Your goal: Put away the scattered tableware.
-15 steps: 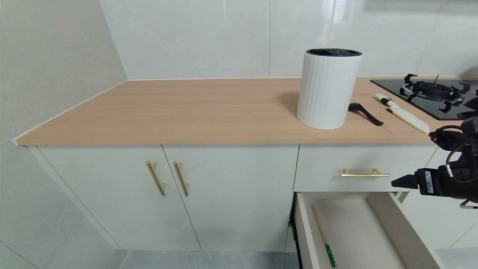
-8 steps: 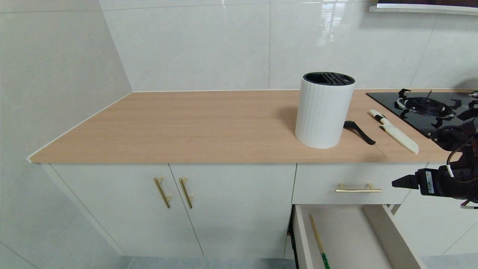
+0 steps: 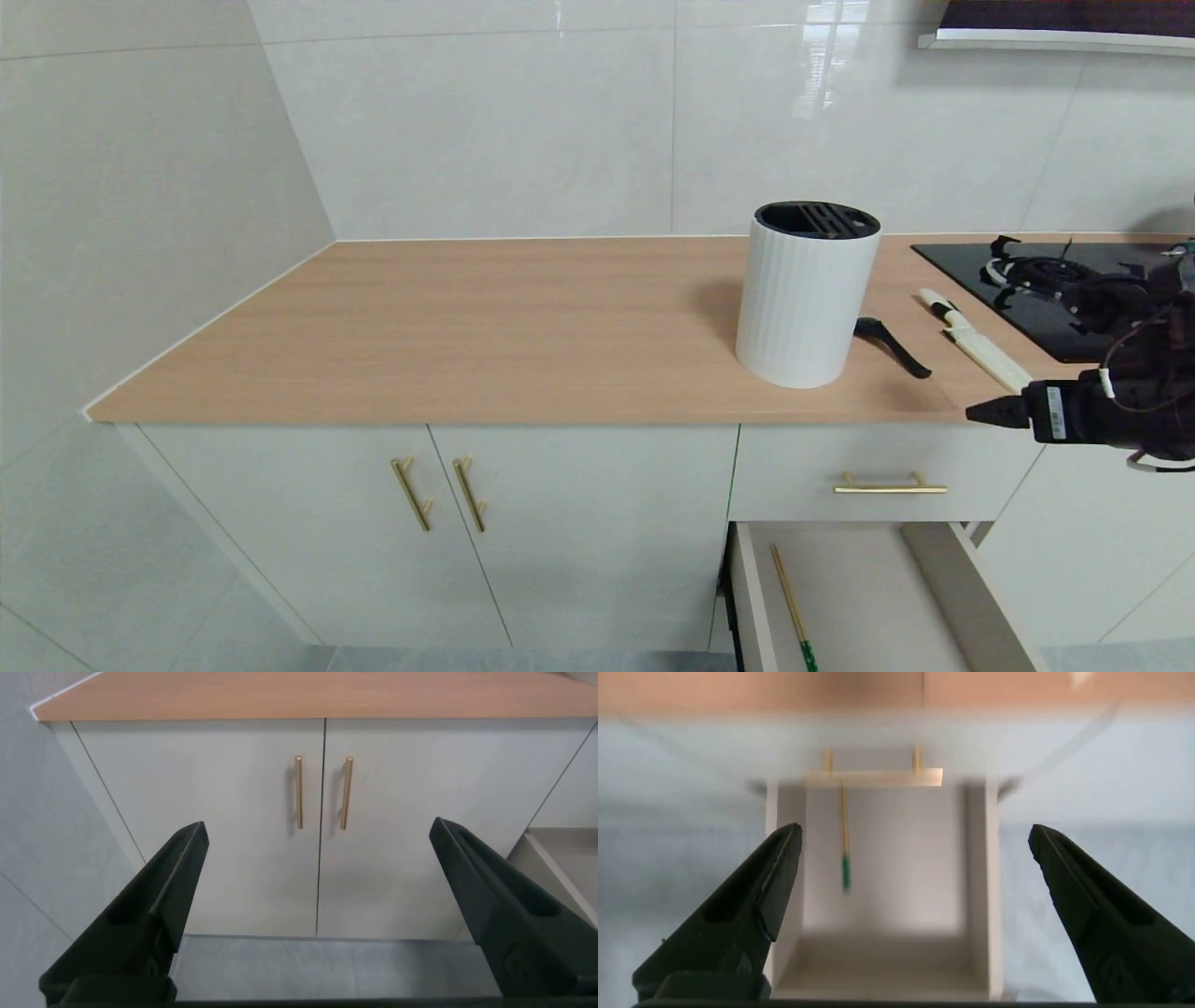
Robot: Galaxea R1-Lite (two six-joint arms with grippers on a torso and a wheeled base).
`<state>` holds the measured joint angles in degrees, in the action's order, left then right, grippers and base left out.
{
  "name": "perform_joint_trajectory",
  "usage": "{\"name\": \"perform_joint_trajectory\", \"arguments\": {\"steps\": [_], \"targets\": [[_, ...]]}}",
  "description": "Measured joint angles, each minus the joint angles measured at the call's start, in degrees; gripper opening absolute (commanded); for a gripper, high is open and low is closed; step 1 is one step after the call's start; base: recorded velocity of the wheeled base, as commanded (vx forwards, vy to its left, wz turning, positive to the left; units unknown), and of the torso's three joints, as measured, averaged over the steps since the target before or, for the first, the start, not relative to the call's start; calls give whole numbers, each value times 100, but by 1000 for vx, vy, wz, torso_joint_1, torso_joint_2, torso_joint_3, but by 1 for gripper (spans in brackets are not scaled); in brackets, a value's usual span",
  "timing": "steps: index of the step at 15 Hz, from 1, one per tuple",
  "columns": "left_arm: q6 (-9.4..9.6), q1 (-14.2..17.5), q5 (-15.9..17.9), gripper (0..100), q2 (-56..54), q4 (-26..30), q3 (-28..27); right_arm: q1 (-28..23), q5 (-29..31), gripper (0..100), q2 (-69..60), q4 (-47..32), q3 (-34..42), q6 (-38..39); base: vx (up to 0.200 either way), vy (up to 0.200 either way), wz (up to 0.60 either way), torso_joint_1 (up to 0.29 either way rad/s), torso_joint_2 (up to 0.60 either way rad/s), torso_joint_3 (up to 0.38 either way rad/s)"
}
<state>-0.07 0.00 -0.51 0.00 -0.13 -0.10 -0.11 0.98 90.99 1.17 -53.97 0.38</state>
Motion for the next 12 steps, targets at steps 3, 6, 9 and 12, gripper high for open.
{"name": "perform_joint_trajectory", "arguments": {"steps": [3,6,9,12], "targets": [[0,0,0,100,0,0,0,-57,-355,100,791,121,-1073,-412,0,0,0,0,0,0],[0,0,0,100,0,0,0,-182,-1050,100,1659,154,-1854,-998,0,0,0,0,0,0],[0,0,0,100,0,0,0,-295,-1228,100,2334,162,-2414,-1212,0,0,0,0,0,0],[0,0,-2,100,0,0,0,-380,-1397,100,2701,180,-2665,-1214,0,0,0,0,0,0]]}}
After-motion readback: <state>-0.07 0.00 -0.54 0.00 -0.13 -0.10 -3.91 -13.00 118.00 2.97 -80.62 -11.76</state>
